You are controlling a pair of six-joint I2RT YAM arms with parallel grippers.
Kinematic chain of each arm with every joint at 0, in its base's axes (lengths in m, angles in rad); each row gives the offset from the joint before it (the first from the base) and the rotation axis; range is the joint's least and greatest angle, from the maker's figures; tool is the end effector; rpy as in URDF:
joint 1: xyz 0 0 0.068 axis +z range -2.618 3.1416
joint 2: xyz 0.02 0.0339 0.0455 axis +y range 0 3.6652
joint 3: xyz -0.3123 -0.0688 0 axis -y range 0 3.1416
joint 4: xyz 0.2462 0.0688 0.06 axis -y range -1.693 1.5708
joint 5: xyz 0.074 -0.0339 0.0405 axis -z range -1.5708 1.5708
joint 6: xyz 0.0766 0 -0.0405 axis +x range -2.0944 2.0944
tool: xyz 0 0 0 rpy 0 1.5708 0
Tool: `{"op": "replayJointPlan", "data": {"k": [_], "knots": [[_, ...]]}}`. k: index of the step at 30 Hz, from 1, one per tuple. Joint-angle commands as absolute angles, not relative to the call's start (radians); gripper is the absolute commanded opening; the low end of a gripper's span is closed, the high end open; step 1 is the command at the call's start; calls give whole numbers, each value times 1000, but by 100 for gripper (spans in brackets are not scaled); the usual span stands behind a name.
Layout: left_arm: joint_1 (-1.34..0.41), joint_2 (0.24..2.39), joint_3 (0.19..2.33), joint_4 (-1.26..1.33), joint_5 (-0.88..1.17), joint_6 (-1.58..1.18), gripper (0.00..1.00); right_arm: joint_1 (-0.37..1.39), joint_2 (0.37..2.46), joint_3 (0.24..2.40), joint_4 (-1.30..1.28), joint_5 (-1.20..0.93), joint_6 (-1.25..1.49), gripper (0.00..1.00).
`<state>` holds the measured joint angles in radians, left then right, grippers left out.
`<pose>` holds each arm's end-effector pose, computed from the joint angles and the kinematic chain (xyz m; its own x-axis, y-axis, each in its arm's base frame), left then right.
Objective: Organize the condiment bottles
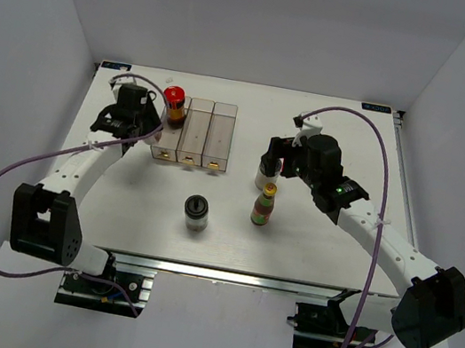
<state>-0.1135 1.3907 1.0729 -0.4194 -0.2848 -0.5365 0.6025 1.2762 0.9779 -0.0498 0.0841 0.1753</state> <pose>0.3262 -0.0155 0.3017 -0.5240 -0.4340 -0.7329 -0.4256 0.8787 -0.2161 0.2703 0.1781 0.3461 -0.3639 -0.0394 -0.9306 -0.4430 0.8862 0.1357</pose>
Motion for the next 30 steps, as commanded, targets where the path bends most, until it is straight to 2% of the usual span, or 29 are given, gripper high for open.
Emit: {"op": "replayJointPlan", "data": {"k": [1,7,17,25,30], "knots": [[-158,1422,1186,-275,-262,-489,32,600,1275,983,-12,110,167,89],[-187,1554,1284,-282,-276,-476,30,598,1285,991,-12,144,163,89],[-193,1652,1304,-264,-270,-456,30,595,1298,991,-11,173,155,89],[-212,1730,1321,-319,-313,-465,36,594,1318,1006,-18,164,156,89],[-216,1767,1345,-344,-337,-462,46,595,1313,1005,-25,167,158,89]]}}
